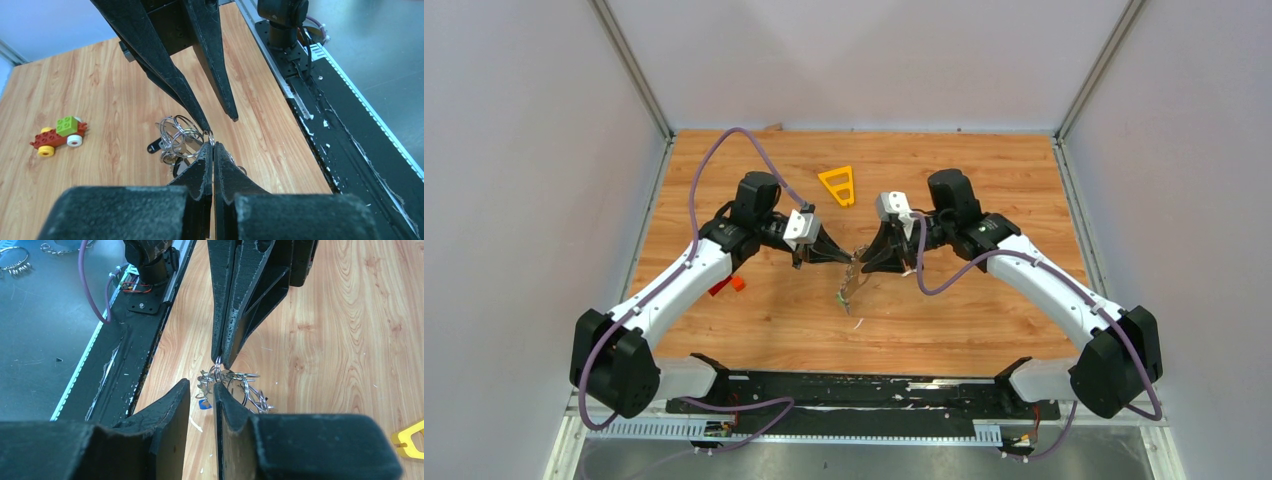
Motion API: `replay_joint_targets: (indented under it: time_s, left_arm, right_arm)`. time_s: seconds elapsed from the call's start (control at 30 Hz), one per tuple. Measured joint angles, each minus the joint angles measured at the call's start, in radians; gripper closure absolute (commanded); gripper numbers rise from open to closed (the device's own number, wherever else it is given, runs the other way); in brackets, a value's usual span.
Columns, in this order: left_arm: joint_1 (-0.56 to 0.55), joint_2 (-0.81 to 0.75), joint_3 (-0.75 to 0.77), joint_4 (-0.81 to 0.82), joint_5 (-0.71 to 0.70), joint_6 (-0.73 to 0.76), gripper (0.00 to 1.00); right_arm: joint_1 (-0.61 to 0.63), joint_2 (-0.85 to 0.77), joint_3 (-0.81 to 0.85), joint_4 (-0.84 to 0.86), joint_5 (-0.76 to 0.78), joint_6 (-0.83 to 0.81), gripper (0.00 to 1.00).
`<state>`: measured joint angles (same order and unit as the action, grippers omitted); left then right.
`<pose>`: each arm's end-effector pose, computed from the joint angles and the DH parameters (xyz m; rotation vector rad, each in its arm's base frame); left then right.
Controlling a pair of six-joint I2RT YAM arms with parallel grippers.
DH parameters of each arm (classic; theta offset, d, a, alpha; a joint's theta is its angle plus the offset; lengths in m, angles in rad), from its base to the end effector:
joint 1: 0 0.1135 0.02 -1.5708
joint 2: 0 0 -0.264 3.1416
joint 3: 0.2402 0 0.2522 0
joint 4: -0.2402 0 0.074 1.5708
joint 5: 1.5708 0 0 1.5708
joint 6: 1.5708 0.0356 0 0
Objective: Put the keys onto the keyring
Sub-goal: Adjust the keyring.
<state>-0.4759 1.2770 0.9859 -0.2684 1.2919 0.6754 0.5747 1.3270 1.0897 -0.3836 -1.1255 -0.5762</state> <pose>0.2212 -0.1525 0.3089 1.5540 1.0626 -1.2073 0.2185 0.1798 0.3185 -1.5627 1.2681 1.2068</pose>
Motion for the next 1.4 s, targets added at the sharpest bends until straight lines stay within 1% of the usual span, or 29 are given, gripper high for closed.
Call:
replay_joint_targets:
  time_s: [0.47, 0.67, 0.83, 1.03, 1.2, 1.4]
  left_arm:
    - [-0.006, 0.005, 0.000, -0.035, 0.009, 0.038, 1.00]
    - [-0.007, 0.014, 0.000, -0.055, 0.008, 0.053, 1.00]
    - [-0.007, 0.026, 0.000, -0.055, -0.006, 0.048, 1.00]
    - [-0.007, 0.027, -0.002, 0.015, -0.037, -0.022, 1.00]
    - [-0.007, 0.027, -0.018, 0.098, -0.049, -0.096, 1.00]
    - [-0.007, 0.026, -0.025, 0.137, -0.049, -0.125, 1.00]
  right_arm:
    - [0.006, 0.000, 0.000, 0.018, 0.076, 0.005, 0.78]
    - [0.006, 0.000, 0.000, 0.024, 0.072, 0.005, 0.78]
    - [0.007, 0.000, 0.000, 0.017, 0.039, -0.016, 0.81]
    - [0.007, 0.007, 0.004, -0.023, 0.012, -0.047, 0.82]
    - [0.009, 0.017, 0.006, -0.029, 0.011, -0.053, 0.80]
    - [0.011, 0.019, 0.006, -0.008, 0.040, -0.034, 0.79]
